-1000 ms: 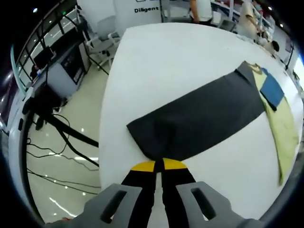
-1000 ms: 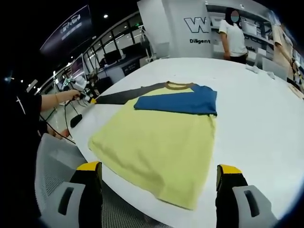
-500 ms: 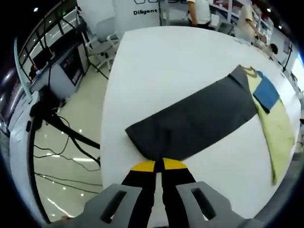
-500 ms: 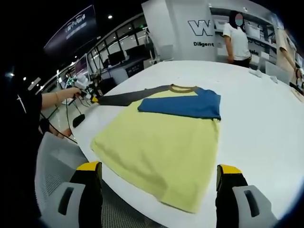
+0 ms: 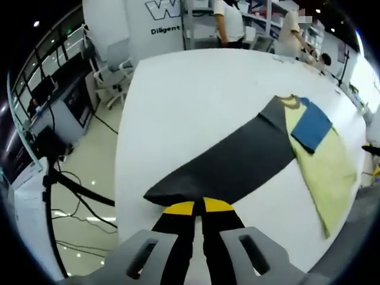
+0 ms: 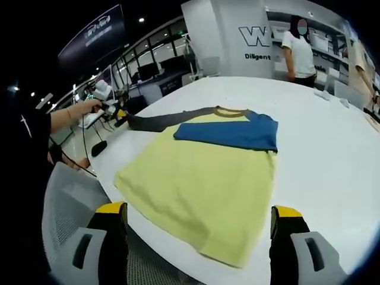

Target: Fold the garment on the visible template until the final outline fits inside the template.

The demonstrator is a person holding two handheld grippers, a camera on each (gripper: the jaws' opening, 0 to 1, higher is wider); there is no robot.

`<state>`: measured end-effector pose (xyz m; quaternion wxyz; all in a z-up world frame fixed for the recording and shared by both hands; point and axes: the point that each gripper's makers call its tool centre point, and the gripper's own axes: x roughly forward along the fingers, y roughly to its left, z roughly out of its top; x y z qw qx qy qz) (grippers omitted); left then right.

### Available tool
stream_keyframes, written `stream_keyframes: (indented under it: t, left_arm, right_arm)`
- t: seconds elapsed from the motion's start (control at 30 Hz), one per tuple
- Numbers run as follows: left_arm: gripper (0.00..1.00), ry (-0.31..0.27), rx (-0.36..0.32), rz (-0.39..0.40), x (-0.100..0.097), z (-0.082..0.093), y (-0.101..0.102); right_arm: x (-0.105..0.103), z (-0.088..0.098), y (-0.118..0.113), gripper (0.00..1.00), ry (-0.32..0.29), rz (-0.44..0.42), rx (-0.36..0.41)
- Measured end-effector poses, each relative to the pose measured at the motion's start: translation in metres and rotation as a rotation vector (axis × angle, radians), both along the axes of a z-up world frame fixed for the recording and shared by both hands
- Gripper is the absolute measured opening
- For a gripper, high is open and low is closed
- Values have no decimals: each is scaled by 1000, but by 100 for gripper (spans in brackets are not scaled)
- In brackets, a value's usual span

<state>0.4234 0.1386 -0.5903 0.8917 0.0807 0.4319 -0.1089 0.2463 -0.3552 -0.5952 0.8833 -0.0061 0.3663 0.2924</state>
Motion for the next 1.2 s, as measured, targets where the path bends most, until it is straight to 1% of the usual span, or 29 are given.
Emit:
stream_keyframes:
  t: [0.07,0.17,0.23,0.5,0.57,0.63,0.7,0.87,0.97,1.03,1.13,1.2]
  left_arm:
    - [6,-11,-7,-17,4,4,-8]
    - [6,-6,-6,-46,8,7,-18]
    - [6,-12,-4,-63,12,10,-24]
    - [6,-35,-30,-121,24,20,-52]
    - [6,-33,-20,-147,27,20,-59]
    - [6,-33,-4,-164,29,21,-65]
    - [6,-43,-2,-172,32,23,-71]
    - [6,-51,-17,-214,36,27,-94]
    - [6,-70,-27,-229,42,29,-106]
    - [6,-70,-25,-252,43,29,-116]
    - [6,-81,-25,-271,46,31,-128]
    - [6,-92,-45,-280,48,35,-139]
  right_arm:
    - [-1,1,0,99,-2,5,1]
    - [-2,1,0,99,-6,5,2]
    - [-2,0,0,99,-5,5,0]
    - [-3,-1,1,99,-3,3,8]
    - [-2,-1,1,99,-3,1,8]
    - [-3,-2,1,99,-2,1,9]
    - [-3,-2,1,99,-1,2,10]
    - [-3,-1,3,99,-1,3,19]
    - [-4,-3,4,99,6,4,19]
    - [-5,-2,7,99,12,8,31]
    - [-4,0,8,99,6,9,36]
    - [-4,0,9,99,8,11,37]
